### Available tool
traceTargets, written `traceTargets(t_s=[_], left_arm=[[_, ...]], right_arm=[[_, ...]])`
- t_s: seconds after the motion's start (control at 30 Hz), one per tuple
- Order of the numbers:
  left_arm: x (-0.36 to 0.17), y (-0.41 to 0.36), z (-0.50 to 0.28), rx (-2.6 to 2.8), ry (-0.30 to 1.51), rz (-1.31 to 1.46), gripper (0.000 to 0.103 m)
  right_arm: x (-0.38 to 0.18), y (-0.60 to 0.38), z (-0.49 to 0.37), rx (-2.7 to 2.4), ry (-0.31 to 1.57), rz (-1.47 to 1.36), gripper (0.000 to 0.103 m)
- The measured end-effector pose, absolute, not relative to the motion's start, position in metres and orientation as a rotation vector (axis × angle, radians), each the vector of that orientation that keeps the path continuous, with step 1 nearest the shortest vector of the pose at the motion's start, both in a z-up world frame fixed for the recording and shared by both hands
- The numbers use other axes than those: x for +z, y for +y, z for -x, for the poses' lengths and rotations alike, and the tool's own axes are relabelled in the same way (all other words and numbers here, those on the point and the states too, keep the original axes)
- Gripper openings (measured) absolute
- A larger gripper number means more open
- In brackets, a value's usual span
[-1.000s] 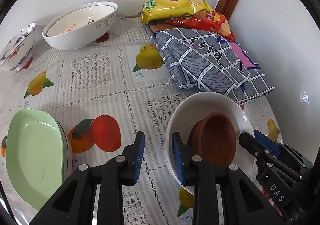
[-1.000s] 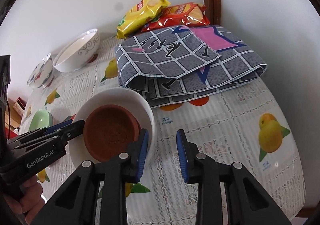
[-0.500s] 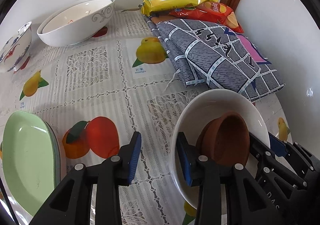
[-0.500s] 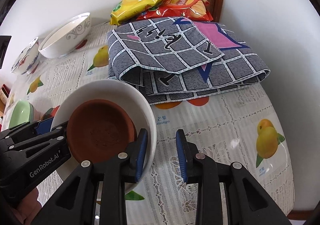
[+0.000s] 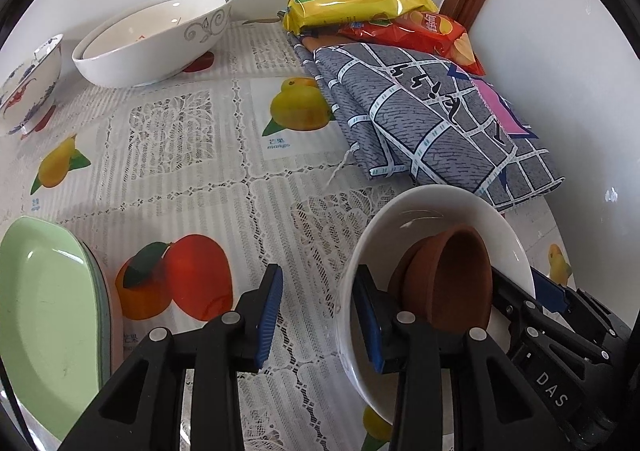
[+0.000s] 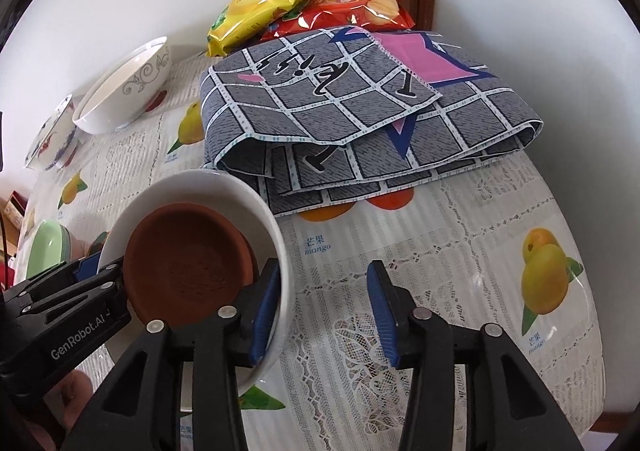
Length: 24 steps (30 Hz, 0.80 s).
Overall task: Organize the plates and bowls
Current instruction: 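Grasp the white bowl rim with the left gripper while the right gripper grasps the opposite rim, then lift the white bowl with both grippers and carry it toward the green plate stack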
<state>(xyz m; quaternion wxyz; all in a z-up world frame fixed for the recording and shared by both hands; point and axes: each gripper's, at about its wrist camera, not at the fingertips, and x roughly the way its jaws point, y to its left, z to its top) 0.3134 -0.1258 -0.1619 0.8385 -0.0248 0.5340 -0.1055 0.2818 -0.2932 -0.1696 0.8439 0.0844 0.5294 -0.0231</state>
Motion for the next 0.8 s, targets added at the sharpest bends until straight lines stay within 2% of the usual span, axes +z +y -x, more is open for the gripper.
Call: traceTargets(t_s=[0.33, 0.4, 0.53, 0.67, 0.73, 0.8], left_arm=[[-0.1645, -0.1279, -0.3145, -0.247, 1.155, 0.036, 0.033], [-0.1644, -0.1276, -0.3142, -0.245, 1.153, 0.037, 0.032], [-0.164, -0.1282, -0.3127, -0.249, 1.144, 0.043, 0.029], [-0.1625, -0.1318, -0.31, -0.287, 1.134, 0.055, 0.011], [-0.1618, -0.1338, -0.3094, -0.279, 1.134, 0.057, 0.01], [-0.1617, -0.1342, -0.3088, -0.278, 1.137, 0.055, 0.01]], right_arm=[[-0.1715, -0.296, -0.2794, -0.032, 1.072, -0.197, 0.047], [-0.1723, -0.2967, -0.279, -0.03, 1.057, -0.214, 0.044], [-0.1744, -0.298, -0.2765, -0.032, 1.042, -0.274, 0.038], [-0.177, -0.3024, -0.2774, 0.018, 1.062, -0.372, 0.021], [-0.1754, -0.2986, -0.278, 0.035, 1.066, -0.374, 0.012], [-0.1724, -0.2929, -0.2777, 0.025, 1.074, -0.343, 0.011]])
